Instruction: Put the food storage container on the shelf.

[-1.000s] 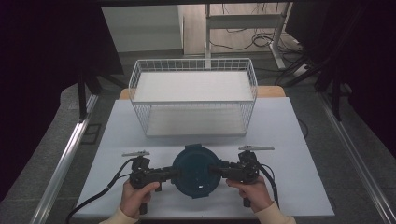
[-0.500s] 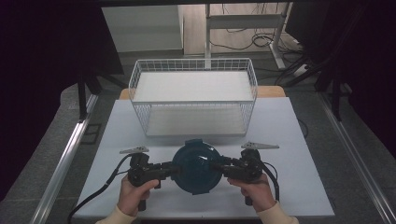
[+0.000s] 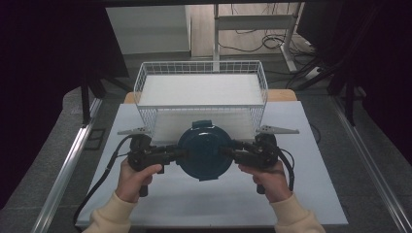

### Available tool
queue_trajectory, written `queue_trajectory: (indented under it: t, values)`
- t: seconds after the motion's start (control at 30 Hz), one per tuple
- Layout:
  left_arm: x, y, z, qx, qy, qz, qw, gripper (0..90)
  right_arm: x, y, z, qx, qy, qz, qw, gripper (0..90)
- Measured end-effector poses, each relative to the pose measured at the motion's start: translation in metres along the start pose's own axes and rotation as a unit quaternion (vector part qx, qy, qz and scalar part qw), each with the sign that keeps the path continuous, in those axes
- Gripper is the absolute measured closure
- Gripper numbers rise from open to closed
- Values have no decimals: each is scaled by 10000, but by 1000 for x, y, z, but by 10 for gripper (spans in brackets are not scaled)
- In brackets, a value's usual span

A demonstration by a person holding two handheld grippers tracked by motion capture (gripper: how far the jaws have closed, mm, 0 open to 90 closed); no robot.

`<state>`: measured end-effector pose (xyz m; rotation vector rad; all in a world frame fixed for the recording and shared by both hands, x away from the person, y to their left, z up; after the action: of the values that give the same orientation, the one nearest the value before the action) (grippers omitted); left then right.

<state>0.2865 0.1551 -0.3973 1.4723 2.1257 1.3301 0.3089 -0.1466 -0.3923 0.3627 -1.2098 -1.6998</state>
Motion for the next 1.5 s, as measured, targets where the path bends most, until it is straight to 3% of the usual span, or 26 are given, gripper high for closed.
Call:
queue_trajectory:
  t: [0.23,0.47,0.73,0.87,1.1,1.23,1.43,1.5]
  values:
    - [4,40,0,-135,-62,-73,9999,469,-5,40,5,159,-32,-82,9998,394]
    - [2,86,9,-172,-187,-120,9996,473,-14,81,5,203,-90,-213,9995,395]
    - [-12,139,38,-45,-268,-30,9996,474,-36,129,-14,123,-198,-187,9996,395]
    - [-20,157,55,66,-250,-3,9997,476,-53,144,-33,-122,-204,-160,9996,395]
    - [-39,173,85,387,-172,120,9990,474,-76,153,-62,-527,-243,-30,9983,393]
    - [-48,176,97,678,-284,-2,9973,473,-82,157,-74,-796,-331,-108,9962,390]
    - [-65,177,117,1274,-282,-167,9913,436,-93,164,-89,-1315,-516,-12,9900,355]
    - [-70,176,124,1467,-292,-226,9885,416,-97,164,-93,-1545,-580,-15,9863,343]
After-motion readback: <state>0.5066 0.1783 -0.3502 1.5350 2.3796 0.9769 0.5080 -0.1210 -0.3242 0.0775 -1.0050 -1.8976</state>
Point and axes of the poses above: each handheld gripper's, and its own axes: x roughly backward along the jaws, y roughly out of its top, z roughly to its left, the point moved 2 cm from there along -x, roughly forward along the jaws, and after that the axes turned 6 degrees about -z, right-handed, at the moved point
